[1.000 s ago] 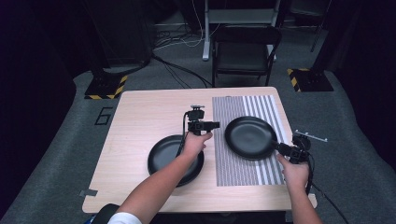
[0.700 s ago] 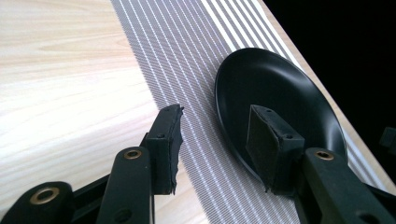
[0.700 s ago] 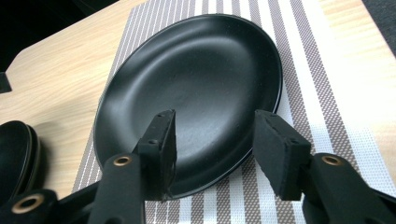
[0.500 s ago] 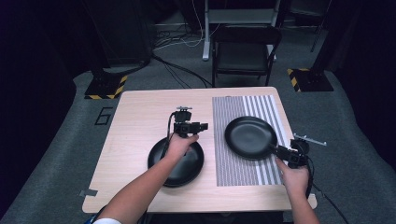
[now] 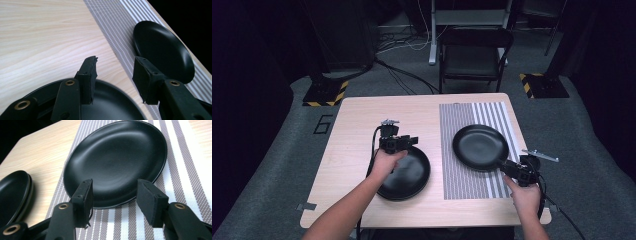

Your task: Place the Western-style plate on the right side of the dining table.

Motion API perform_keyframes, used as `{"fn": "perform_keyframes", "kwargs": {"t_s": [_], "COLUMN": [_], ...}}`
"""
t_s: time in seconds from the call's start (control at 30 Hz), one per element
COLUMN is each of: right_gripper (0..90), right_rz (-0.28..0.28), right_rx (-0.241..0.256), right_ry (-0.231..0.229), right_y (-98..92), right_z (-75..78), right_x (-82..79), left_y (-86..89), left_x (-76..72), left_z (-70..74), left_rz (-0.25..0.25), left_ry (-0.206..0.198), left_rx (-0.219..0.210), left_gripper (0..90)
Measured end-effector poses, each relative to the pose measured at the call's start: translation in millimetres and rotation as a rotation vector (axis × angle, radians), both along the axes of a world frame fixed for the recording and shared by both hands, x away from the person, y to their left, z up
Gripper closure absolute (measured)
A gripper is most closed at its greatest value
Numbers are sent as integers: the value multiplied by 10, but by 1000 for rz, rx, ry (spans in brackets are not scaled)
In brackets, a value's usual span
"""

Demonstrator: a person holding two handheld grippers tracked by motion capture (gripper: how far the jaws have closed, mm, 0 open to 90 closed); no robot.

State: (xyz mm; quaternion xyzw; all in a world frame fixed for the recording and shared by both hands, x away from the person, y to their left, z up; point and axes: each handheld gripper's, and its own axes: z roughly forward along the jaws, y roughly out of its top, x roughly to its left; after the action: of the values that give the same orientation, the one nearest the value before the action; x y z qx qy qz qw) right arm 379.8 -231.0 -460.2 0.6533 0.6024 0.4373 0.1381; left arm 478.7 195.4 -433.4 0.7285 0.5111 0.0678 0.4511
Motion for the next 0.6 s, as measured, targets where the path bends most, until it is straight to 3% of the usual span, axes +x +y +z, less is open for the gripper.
{"fn": "perform_keyframes", "kwargs": {"t_s": [0.27, 0.47, 0.6], "right_gripper": [467, 467, 467], "right_rz": [29, 37, 51], "right_rx": [-22, -10, -8], "right_ry": [-13, -12, -19], "right_y": [44, 41, 51], "right_z": [-36, -84, -66], "right_x": [-113, -171, -190], "left_y": [347, 598, 757], "left_x": [-162, -274, -355], "left_z": [-49, -99, -146], "left_rz": [8, 35, 68], "left_ry": [-43, -56, -54], "left_rx": [58, 76, 65], "left_gripper": [532, 532, 530]}}
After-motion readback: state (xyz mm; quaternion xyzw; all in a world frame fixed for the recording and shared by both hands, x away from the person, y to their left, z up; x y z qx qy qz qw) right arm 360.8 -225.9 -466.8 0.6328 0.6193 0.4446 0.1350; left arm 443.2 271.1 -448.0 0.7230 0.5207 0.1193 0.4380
